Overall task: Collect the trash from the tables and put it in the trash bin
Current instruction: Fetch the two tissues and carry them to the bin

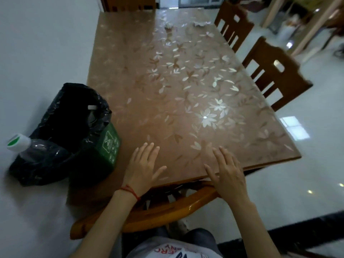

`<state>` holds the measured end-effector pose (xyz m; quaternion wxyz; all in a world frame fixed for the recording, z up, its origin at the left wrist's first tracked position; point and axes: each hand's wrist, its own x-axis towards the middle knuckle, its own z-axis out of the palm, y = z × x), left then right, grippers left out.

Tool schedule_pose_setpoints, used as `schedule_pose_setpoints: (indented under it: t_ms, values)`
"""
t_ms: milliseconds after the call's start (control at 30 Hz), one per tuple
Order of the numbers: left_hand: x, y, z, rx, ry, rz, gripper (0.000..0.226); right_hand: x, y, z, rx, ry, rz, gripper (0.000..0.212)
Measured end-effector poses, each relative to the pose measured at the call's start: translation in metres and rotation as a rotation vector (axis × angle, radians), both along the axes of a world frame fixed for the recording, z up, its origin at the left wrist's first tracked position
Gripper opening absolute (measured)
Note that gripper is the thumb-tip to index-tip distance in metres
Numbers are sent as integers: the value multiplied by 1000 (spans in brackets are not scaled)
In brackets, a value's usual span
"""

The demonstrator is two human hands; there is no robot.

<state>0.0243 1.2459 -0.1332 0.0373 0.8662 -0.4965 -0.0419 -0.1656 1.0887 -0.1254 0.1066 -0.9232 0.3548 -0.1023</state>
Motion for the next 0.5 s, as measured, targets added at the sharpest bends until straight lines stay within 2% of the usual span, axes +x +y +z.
schedule_pose_setpoints:
  t_ms: [167, 500]
  values:
    - [-15, -38, 3, 26, 24, -233, 75, -51, 5, 3, -7, -38, -261, 60]
    - [-103, -143, 7, -57, 24, -622, 71, -170, 12, -8, -26, -43, -704, 56]
